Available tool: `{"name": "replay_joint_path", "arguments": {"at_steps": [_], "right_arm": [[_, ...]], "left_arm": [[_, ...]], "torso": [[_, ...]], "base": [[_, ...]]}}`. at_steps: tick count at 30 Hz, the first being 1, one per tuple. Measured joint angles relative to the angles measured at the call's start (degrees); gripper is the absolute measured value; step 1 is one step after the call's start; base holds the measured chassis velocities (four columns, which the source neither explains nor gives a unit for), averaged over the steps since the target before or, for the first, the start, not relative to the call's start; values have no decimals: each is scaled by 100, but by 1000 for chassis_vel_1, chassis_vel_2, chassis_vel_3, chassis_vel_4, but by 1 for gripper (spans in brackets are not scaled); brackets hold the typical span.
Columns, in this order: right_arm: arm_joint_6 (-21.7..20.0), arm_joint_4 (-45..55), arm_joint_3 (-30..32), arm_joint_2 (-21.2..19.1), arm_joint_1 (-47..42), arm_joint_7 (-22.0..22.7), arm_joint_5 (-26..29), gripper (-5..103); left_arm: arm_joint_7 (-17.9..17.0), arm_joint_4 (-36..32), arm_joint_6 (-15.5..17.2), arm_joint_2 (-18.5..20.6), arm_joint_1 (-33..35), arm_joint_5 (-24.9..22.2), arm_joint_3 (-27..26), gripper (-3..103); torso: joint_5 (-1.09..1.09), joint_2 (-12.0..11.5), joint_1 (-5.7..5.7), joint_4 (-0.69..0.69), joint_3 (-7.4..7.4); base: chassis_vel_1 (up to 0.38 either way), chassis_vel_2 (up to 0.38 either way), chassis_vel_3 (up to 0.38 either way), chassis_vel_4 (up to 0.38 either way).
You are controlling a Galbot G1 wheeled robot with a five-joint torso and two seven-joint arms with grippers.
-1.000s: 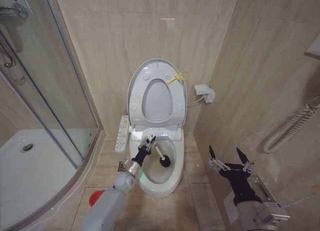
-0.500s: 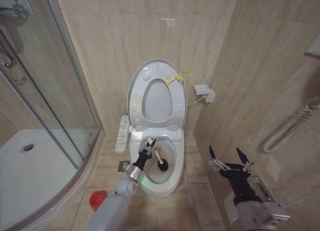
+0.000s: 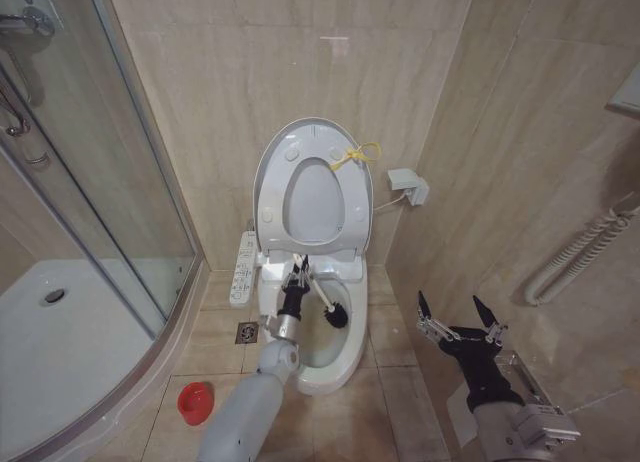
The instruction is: Open the toilet lid, clean the toilet bowl with a toilet brush, close the toilet lid, and flush.
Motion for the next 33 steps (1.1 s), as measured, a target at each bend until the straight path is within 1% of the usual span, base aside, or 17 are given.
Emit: {"name": "replay_joint_path", "arguments": {"at_steps": [3,5,8,9,10,11,13,15,16,19,21,24,27,28,29,30,33], "right_arm": [[0,0,0,0,0,0,0,100],[0,0,0,0,0,0,0,100],[0,0,0,0,0,0,0,100],[0,0,0,0,0,0,0,100],[0,0,0,0,0,0,0,100],[0,0,0,0,0,0,0,100],[0,0,0,0,0,0,0,100],[0,0,0,0,0,0,0,100],[0,0,0,0,0,0,0,100],[0,0,0,0,0,0,0,100],[0,0,0,0,0,0,0,100],[0,0,0,0,0,0,0,100],[0,0,0,0,0,0,0,100],[0,0,0,0,0,0,0,100],[0,0,0,0,0,0,0,100],[0,0,0,0,0,0,0,100],[0,1,0,0,0,0,0,100]], "left_arm": [[-25,0,67,92,134,168,-20,22],[-142,-16,109,167,252,618,-122,22],[-240,-95,115,172,294,694,-156,22],[-294,-216,143,162,315,496,-146,22],[-330,-613,167,34,348,-322,-99,22],[-297,-885,176,-88,381,-778,-104,22],[-244,-903,185,-124,407,-793,-124,22],[-115,-790,160,-149,459,-601,-176,22],[-37,-627,145,-147,552,-370,-237,22],[-23,-472,119,-146,678,-103,-328,22],[-39,-330,29,-158,733,412,-450,22],[-57,-307,-44,-163,727,594,-480,22],[-67,-606,-14,-216,666,33,-396,22],[-67,-606,-14,-216,666,33,-396,22],[-67,-698,13,-231,654,-129,-377,22],[-65,-931,90,-263,649,-497,-332,22],[-5,-1020,146,-269,680,-587,-315,22]], "torso": [[0,0,0,0,0],[1,0,-1,-1,-1],[0,0,0,-1,0],[0,0,0,-1,0],[-1,0,0,-3,0],[1,0,0,-4,0],[0,0,0,-4,0],[1,0,-1,-1,0],[1,1,-1,-1,0],[0,0,0,1,0],[0,1,-1,-2,0],[-1,0,-1,-4,0],[-1,0,0,-3,1],[-1,0,0,-3,1],[-1,0,0,-3,0],[0,0,0,-3,0],[0,0,0,-3,0]], "base": [[0,0,0,0],[0,0,0,0],[0,0,0,0],[0,0,0,0],[0,0,0,0],[0,0,0,0],[0,0,0,0],[0,0,0,0],[0,0,0,0],[0,0,0,0],[0,0,0,0],[0,0,0,0],[0,0,0,0],[0,0,0,0],[0,0,0,0],[0,0,0,0],[0,0,0,0]]}}
